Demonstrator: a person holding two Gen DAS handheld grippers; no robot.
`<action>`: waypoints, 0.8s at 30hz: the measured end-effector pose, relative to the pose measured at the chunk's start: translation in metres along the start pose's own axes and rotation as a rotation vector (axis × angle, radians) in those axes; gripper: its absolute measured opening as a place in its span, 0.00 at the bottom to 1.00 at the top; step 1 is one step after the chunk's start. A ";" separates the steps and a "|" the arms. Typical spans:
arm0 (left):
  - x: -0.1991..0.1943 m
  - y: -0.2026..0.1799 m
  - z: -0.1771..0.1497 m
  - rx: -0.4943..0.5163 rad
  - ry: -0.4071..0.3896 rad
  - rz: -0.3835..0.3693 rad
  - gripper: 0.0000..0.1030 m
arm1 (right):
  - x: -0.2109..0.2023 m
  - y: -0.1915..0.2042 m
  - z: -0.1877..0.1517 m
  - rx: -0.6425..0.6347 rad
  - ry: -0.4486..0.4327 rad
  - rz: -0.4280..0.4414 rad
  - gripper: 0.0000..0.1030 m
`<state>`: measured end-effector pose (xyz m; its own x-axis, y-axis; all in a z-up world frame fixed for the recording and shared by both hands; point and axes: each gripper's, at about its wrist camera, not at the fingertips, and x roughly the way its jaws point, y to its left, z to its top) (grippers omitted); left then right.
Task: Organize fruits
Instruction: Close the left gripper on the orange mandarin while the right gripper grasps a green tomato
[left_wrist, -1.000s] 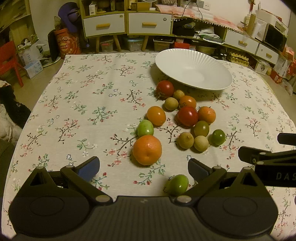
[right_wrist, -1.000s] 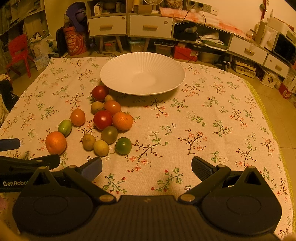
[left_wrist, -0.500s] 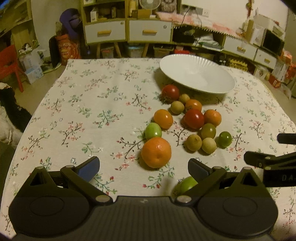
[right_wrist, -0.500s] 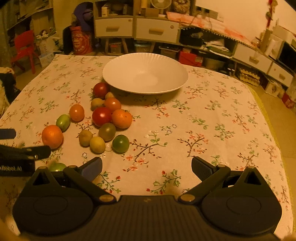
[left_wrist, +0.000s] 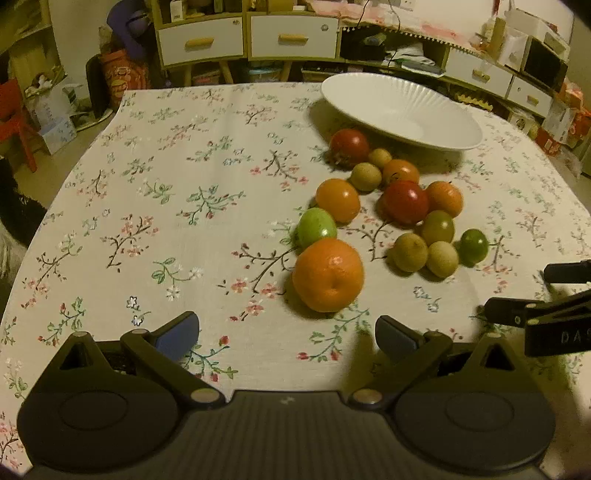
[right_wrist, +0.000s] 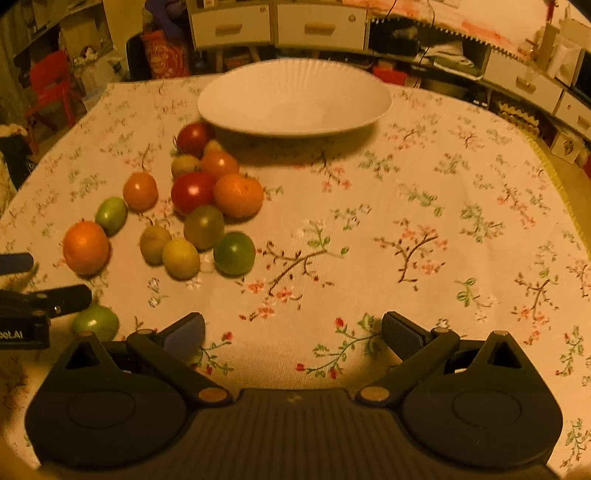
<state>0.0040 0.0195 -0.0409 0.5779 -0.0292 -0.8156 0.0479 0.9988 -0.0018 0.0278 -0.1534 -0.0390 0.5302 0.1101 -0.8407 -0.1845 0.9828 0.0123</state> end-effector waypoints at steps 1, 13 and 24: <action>0.002 0.001 0.000 -0.002 0.005 0.001 0.96 | 0.002 0.002 0.000 -0.010 -0.003 -0.004 1.00; 0.011 0.003 -0.002 0.001 -0.025 0.001 0.96 | 0.012 0.008 0.003 -0.055 -0.025 0.003 1.00; 0.008 -0.001 0.001 0.017 -0.060 -0.017 0.80 | 0.013 0.011 0.006 -0.135 -0.118 0.036 0.91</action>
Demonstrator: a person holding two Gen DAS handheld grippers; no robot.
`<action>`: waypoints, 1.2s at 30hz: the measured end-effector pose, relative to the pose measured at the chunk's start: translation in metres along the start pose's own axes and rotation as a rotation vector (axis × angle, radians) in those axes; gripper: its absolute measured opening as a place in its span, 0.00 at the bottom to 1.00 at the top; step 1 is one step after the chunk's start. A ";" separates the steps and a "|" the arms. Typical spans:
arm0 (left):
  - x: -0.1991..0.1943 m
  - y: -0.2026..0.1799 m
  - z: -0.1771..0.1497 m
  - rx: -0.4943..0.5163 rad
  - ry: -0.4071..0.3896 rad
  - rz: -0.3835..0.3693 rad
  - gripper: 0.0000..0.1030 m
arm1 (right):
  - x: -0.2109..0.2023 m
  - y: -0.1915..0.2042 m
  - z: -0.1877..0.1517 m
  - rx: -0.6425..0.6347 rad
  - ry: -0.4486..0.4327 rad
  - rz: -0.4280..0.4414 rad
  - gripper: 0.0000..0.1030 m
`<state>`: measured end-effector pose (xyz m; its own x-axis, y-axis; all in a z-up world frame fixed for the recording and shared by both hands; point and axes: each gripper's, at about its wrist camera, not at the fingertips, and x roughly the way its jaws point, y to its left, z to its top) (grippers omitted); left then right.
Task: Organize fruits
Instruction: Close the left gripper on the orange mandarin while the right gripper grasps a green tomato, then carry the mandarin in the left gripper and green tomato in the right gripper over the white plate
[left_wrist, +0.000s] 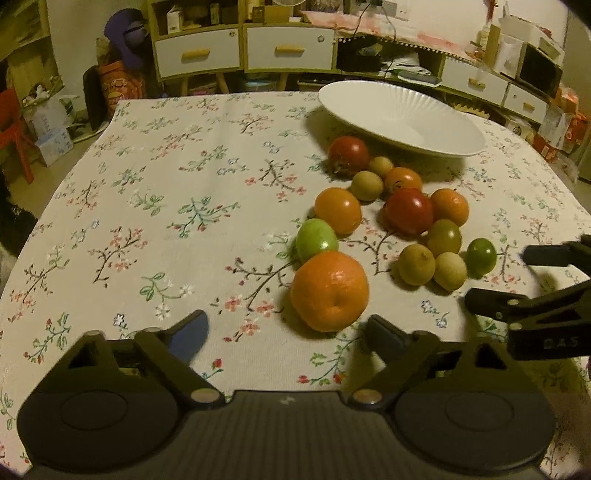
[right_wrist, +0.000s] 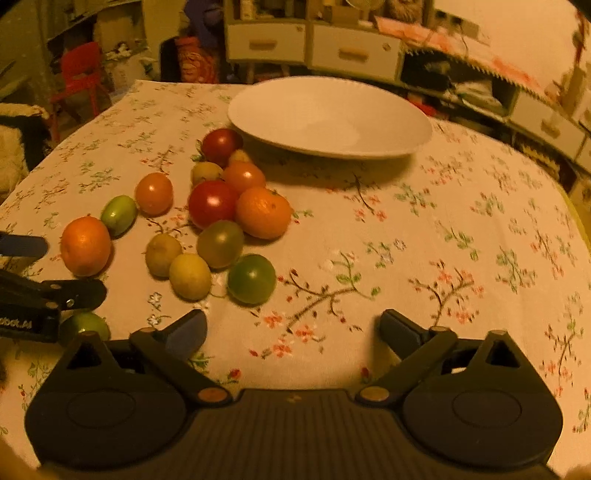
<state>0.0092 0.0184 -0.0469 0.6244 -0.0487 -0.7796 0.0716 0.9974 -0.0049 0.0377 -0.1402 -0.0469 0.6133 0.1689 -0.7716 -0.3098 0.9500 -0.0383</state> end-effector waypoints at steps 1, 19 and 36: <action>-0.001 -0.001 0.001 0.003 -0.004 -0.007 0.78 | 0.000 0.001 0.001 -0.014 -0.008 0.005 0.87; -0.004 0.002 0.003 -0.044 -0.049 -0.092 0.36 | -0.006 0.013 0.005 -0.085 -0.050 0.067 0.29; -0.008 0.008 0.007 -0.086 -0.065 -0.125 0.35 | -0.009 0.011 0.010 -0.031 -0.010 0.089 0.22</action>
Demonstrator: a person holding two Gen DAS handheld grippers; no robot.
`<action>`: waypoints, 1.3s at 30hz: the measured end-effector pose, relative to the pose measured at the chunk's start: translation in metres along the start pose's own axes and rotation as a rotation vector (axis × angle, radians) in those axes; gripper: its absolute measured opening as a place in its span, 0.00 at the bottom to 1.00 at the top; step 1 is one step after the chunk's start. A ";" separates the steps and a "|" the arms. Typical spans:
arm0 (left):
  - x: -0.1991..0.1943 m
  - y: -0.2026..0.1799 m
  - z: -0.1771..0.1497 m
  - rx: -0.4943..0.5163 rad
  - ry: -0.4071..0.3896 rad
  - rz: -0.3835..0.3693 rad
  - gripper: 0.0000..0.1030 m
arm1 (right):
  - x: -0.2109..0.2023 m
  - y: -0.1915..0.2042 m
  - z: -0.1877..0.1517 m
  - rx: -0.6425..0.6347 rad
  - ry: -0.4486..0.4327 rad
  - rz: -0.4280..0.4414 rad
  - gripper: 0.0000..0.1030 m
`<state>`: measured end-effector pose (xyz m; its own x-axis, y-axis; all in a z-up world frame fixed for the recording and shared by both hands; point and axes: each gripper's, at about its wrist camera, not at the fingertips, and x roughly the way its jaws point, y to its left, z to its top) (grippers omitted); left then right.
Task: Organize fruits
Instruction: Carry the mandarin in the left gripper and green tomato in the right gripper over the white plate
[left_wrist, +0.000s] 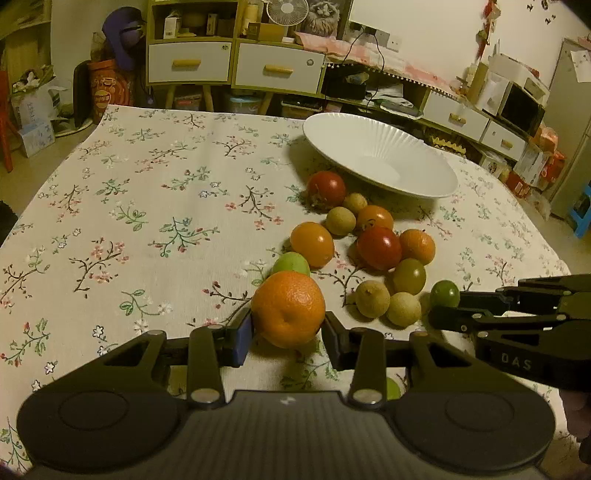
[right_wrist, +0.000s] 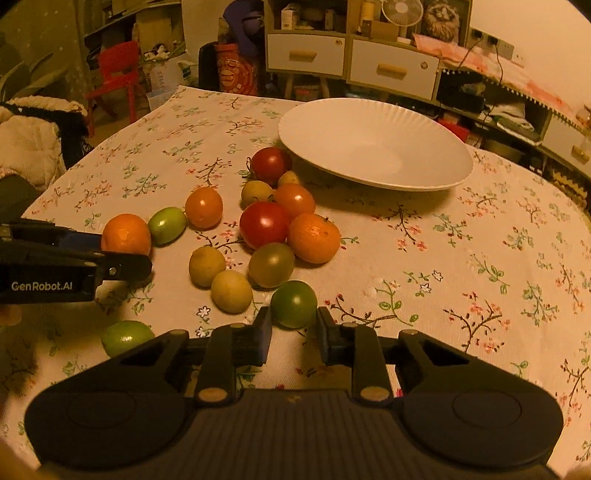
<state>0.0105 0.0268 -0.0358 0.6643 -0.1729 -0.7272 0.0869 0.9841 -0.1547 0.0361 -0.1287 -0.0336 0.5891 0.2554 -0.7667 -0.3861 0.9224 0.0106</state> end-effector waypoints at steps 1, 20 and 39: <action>0.000 0.000 0.001 -0.005 0.002 -0.004 0.35 | 0.000 -0.001 0.001 0.007 0.003 0.001 0.22; -0.010 -0.009 0.020 -0.054 -0.007 -0.077 0.35 | -0.013 -0.013 0.025 0.117 0.007 0.055 0.22; 0.045 -0.060 0.100 -0.018 -0.056 -0.157 0.35 | 0.015 -0.076 0.094 0.212 -0.073 0.008 0.22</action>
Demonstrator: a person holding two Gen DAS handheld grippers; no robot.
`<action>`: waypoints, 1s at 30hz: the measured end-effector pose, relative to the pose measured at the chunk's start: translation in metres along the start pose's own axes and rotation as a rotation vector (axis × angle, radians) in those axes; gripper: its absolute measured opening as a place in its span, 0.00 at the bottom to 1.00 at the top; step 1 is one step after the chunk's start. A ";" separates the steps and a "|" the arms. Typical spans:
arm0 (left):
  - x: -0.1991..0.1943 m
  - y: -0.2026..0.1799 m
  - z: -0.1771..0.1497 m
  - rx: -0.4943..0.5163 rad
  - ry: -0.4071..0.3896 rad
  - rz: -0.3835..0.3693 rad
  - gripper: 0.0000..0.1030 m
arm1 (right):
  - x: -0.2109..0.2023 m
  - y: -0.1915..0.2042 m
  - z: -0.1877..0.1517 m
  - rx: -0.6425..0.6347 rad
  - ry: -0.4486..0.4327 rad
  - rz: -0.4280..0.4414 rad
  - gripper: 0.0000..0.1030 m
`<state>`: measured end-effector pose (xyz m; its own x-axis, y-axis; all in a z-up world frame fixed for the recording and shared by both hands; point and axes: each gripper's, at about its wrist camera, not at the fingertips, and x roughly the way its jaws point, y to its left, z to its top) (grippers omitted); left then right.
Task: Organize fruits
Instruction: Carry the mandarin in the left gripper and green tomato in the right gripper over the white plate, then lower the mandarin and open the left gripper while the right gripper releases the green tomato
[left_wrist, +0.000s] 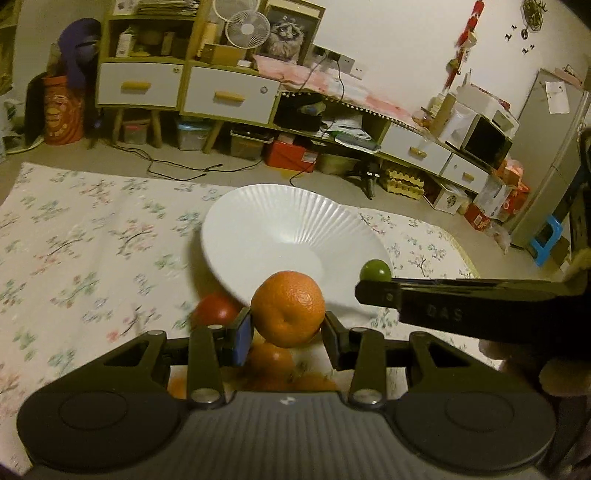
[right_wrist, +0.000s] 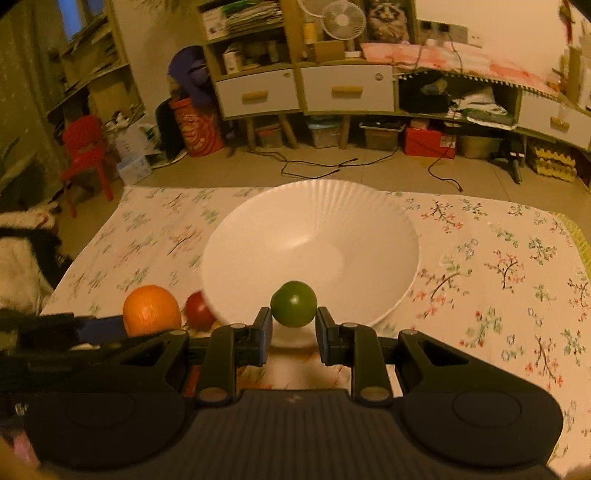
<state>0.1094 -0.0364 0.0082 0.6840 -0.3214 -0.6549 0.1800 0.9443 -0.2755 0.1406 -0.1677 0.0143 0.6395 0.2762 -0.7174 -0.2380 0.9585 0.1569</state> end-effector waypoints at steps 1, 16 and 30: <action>0.006 -0.002 0.002 0.005 0.003 -0.003 0.35 | 0.005 -0.003 0.003 0.005 0.001 -0.010 0.22; 0.054 -0.012 0.019 0.079 0.048 0.026 0.35 | 0.046 -0.034 0.024 0.027 0.033 -0.088 0.22; 0.068 -0.011 0.026 0.100 0.067 0.061 0.35 | 0.054 -0.029 0.027 0.006 0.042 -0.099 0.22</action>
<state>0.1728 -0.0666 -0.0150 0.6474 -0.2636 -0.7151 0.2115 0.9636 -0.1638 0.2020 -0.1790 -0.0103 0.6285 0.1774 -0.7573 -0.1707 0.9814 0.0882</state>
